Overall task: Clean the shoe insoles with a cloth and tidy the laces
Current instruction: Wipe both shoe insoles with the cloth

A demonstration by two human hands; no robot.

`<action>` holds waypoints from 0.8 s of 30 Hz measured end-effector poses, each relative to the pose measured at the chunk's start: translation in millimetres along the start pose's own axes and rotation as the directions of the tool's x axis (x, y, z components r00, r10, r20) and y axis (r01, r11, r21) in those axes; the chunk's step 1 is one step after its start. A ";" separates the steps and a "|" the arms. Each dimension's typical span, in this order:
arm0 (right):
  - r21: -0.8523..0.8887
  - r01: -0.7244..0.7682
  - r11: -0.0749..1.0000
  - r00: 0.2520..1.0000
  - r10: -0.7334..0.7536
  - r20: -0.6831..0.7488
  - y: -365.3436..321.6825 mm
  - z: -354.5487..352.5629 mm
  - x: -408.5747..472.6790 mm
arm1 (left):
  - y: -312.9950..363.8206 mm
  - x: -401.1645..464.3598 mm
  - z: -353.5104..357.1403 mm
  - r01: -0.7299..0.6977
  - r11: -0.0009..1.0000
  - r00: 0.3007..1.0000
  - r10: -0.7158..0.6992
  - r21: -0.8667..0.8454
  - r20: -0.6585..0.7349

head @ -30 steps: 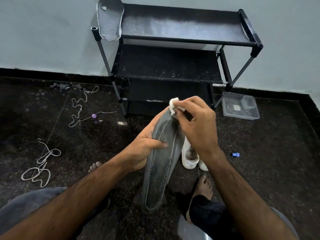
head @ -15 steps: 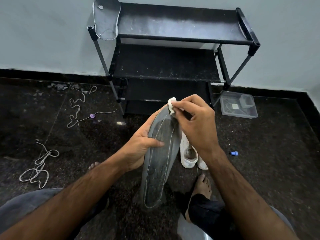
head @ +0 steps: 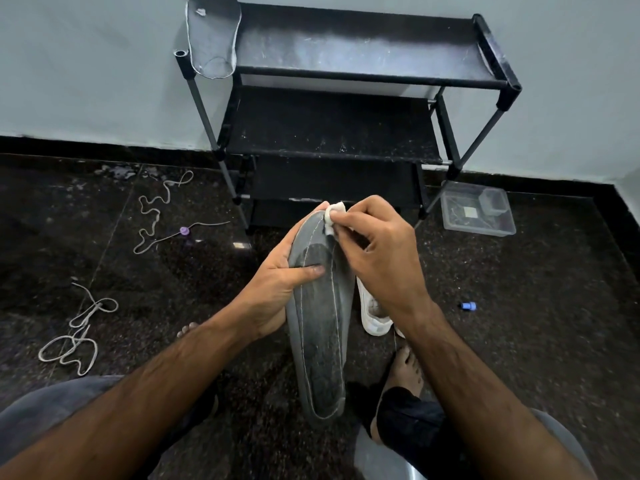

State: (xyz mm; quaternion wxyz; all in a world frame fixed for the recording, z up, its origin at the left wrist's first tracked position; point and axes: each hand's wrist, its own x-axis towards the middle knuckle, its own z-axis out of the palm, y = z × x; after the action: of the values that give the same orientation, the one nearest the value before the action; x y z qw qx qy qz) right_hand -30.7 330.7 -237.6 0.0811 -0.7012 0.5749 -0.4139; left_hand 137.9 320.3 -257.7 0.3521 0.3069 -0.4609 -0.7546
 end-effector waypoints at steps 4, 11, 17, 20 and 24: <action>0.038 0.087 0.996 0.993 -0.090 0.081 -12.9 11.8 -4.7 | -0.4 -0.1 -1.9 0.024 1.000 1.000 -0.024 -0.004 -0.004; 0.002 -0.029 1.000 0.998 0.029 0.047 -0.8 7.9 -2.1 | 4.8 0.4 -3.9 -0.057 0.998 0.994 0.056 -0.012 -0.097; 0.001 0.002 1.000 1.000 -0.002 0.023 -3.1 2.8 -2.3 | 1.2 0.6 -3.3 -0.019 0.999 1.000 0.019 0.027 -0.020; 0.016 0.019 1.000 1.000 -0.019 -0.018 -5.5 1.6 -1.7 | 1.7 1.1 1.6 -0.027 0.999 0.999 0.028 0.048 -0.024; 0.007 -0.045 0.999 0.997 0.044 0.067 -1.3 6.5 -0.7 | 8.8 3.0 -8.1 -0.083 0.997 0.991 0.083 0.000 -0.107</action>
State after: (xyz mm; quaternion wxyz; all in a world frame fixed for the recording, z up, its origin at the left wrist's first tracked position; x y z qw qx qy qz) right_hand -25.4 329.4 -241.4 0.1125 -0.7013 0.5854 -0.3909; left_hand 144.7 311.1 -253.2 0.4081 0.3268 -0.4522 -0.7227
